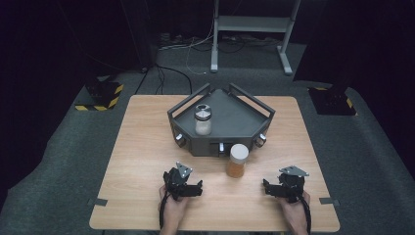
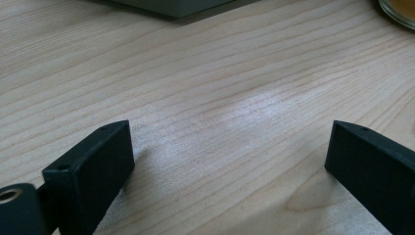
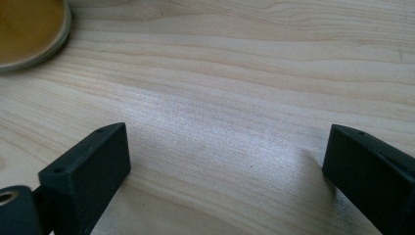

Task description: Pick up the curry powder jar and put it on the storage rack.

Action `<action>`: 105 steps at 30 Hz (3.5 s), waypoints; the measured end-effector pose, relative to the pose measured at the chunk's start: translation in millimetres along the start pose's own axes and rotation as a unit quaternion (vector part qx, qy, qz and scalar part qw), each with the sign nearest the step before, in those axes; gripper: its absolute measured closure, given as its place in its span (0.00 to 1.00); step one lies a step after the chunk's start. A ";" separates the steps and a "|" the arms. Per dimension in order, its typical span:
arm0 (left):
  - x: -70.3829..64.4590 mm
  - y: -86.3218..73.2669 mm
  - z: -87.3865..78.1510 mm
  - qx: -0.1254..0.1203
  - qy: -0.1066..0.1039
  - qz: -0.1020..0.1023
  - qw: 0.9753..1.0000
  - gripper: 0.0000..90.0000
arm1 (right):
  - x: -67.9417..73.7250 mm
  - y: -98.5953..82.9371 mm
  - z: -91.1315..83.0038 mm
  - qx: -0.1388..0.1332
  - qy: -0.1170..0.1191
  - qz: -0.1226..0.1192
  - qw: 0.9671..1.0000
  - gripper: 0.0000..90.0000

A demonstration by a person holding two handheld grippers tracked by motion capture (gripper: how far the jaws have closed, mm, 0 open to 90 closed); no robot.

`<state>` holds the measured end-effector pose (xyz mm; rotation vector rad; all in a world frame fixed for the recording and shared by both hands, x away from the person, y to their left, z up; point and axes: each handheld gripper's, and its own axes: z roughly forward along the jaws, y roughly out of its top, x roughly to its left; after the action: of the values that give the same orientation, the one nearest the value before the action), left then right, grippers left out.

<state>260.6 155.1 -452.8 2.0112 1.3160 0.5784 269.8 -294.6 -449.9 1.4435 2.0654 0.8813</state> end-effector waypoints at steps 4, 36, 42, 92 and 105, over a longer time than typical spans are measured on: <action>-0.5 -0.4 -0.3 -0.001 0.001 0.001 1.000 0.05 | 0.2 -0.1 0.0 0.000 0.000 0.001 1.000 0.04; -0.4 -0.5 -0.3 -0.001 0.000 0.001 1.000 0.05 | 4.8 -0.9 -6.9 -0.004 0.043 -0.025 0.999 0.05; -0.5 -0.5 -0.3 -0.001 0.000 0.001 1.000 0.05 | 12.0 3.0 -4.8 -0.004 0.058 -0.036 0.998 0.06; 0.1 -1.0 -0.6 -0.002 -0.001 0.002 1.000 0.06 | 63.0 64.3 21.3 -0.055 0.119 -0.051 0.990 0.15; 0.1 -1.0 -0.6 -0.002 -0.001 0.002 1.000 0.06 | 68.8 69.8 24.4 -0.067 0.112 -0.051 0.990 0.22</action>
<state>259.6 155.6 -453.1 2.0108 1.3079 0.5799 308.1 -207.3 -416.7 1.2038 2.1717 1.1599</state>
